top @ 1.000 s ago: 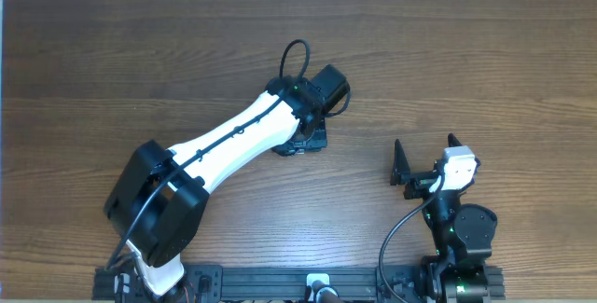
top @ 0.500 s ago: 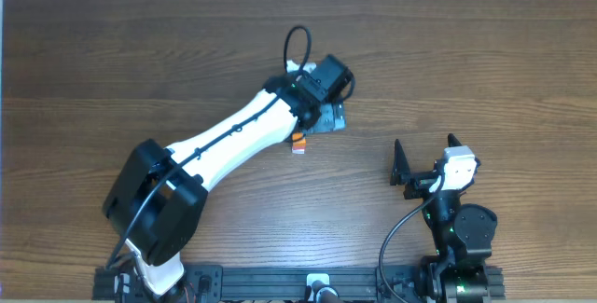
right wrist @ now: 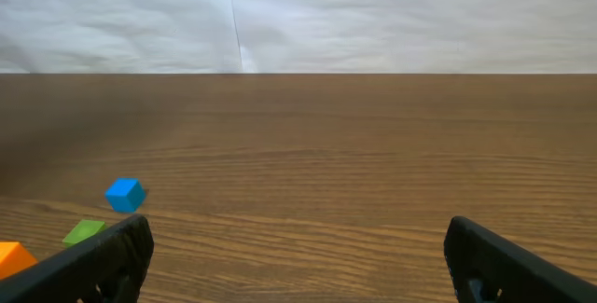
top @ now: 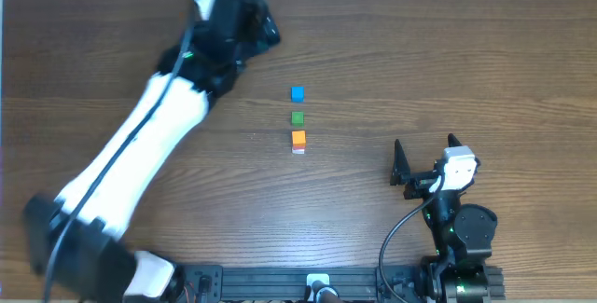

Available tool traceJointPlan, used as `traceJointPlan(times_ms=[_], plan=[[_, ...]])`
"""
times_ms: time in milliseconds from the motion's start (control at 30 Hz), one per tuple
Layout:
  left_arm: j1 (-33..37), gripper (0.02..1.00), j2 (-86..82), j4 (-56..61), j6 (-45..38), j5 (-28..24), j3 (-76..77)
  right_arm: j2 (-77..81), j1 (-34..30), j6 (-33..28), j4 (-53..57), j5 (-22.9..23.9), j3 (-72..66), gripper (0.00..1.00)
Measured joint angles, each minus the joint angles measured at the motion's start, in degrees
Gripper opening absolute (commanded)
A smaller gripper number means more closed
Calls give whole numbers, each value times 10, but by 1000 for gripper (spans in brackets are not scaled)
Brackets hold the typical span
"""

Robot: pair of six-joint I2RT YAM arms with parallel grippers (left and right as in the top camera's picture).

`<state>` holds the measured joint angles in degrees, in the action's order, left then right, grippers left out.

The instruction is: Stack Cubes

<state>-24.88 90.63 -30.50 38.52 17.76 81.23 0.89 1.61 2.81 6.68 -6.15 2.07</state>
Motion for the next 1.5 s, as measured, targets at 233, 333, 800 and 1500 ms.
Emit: traceJointPlan(times_ms=[233, 333, 800, 1500], plan=[[23, 985, -222, 40, -99, -3, -17, 0, 0, 0, 0, 0, 0, 993], [59, 976, -286, 89, -142, -31, -68, 0, 0, 0, 0, 0, 0, 993], [257, 943, -664, 210, -323, -251, -444, -1, 0, 0, -1, 0, 0, 993], [296, 996, -898, 279, -330, -341, -767, -1, 0, 0, -1, 0, 0, 993]])
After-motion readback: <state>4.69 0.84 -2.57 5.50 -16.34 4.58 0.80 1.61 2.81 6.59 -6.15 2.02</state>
